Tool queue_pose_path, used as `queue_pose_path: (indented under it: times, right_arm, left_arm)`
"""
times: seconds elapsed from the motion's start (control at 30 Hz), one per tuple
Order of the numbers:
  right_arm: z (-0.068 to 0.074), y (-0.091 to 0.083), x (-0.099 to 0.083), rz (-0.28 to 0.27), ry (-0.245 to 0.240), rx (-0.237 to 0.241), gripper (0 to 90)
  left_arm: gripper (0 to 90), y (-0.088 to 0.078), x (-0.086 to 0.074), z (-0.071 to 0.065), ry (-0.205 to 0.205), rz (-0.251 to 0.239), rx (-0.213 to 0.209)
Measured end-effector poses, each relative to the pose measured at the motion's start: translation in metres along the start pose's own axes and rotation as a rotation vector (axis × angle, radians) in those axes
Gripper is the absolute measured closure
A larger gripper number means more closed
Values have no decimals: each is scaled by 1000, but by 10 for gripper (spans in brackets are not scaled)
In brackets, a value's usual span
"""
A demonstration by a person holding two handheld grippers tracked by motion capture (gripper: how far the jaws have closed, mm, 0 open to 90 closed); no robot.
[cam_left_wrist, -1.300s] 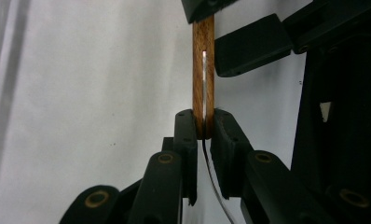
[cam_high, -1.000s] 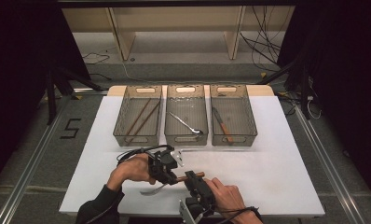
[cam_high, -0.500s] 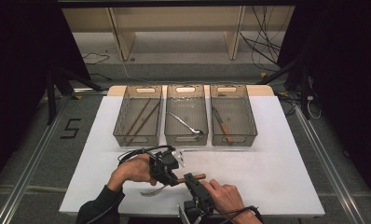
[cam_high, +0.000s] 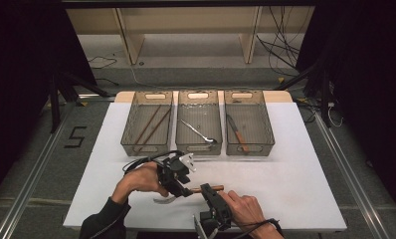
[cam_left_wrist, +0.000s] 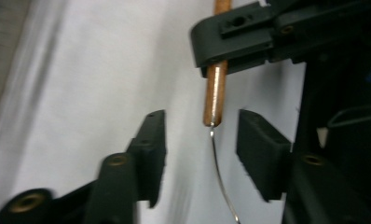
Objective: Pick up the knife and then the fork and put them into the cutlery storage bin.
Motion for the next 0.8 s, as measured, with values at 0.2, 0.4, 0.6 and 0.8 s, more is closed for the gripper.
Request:
queue_pose_path:
  times: [0.2,0.4,0.6,0.8]
  right_arm:
    - [-6,0,-13,23,17,-3,766]
    - [-17,-1,-32,60,69,-3,766]
    - [-29,0,-55,104,153,11,766]
    - [-47,4,-80,160,274,31,765]
  left_arm:
    - [390,-15,-6,11,-73,-108,61]
    - [322,-39,-22,24,-169,-224,149]
    - [296,-53,-34,26,-236,-363,226]
    - [271,-51,-45,26,-297,-464,275]
Point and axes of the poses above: each handheld gripper's, and its own axes: y roughly forward along the jaws, x roughly out of its top, z roughly to its left, the point moved 2 cm from there along y, roughly forward along the jaws, and after that the axes turned 5 degrees about z, right-handed, at the moved point
